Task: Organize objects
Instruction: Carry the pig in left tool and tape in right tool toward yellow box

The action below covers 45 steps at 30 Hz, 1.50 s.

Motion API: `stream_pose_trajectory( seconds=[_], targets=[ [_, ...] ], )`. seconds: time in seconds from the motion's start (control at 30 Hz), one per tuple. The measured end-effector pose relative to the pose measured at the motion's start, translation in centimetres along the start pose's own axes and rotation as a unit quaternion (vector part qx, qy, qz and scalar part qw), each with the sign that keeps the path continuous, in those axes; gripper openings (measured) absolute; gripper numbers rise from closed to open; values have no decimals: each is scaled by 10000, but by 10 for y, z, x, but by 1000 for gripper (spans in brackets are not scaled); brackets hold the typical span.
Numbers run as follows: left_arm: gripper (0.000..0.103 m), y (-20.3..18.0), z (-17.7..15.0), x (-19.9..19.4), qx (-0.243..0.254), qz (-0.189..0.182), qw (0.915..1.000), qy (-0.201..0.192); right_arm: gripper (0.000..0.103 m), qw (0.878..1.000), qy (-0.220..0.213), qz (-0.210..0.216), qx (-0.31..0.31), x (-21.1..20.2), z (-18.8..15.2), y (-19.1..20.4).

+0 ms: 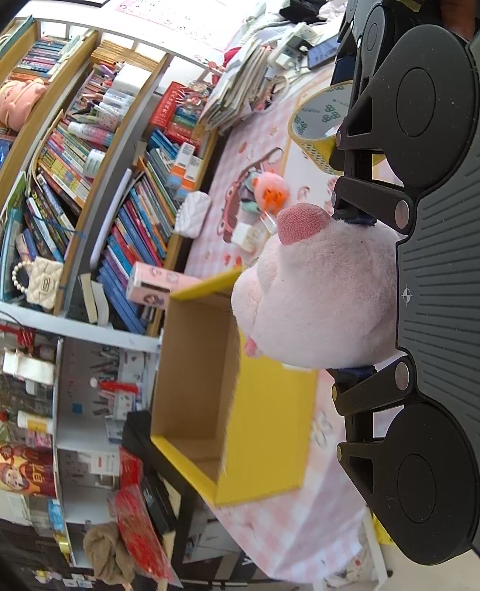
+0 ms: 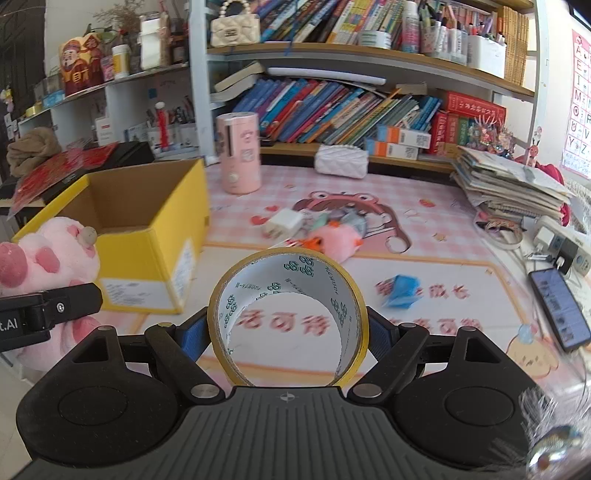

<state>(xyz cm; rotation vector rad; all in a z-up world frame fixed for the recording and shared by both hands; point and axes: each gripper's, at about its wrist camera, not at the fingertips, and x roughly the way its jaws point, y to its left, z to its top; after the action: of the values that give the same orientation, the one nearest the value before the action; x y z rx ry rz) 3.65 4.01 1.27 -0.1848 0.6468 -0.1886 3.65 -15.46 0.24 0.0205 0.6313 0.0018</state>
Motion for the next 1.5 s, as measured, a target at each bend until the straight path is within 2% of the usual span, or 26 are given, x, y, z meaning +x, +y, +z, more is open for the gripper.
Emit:
stream_pose_trajectory(
  seconds=[0.33, 0.73, 1.5],
  targets=[
    [62, 49, -20, -33, -79, 148, 9998, 146, 81, 9998, 135, 162, 17, -21, -29, 55],
    [62, 85, -33, -60, -194, 278, 9993, 131, 81, 9989, 246, 397, -91, -34, -46, 103],
    [62, 109, -25, -68, -281, 240, 9993, -62, 81, 9975, 305, 544, -338, -37, -43, 133]
  ],
)
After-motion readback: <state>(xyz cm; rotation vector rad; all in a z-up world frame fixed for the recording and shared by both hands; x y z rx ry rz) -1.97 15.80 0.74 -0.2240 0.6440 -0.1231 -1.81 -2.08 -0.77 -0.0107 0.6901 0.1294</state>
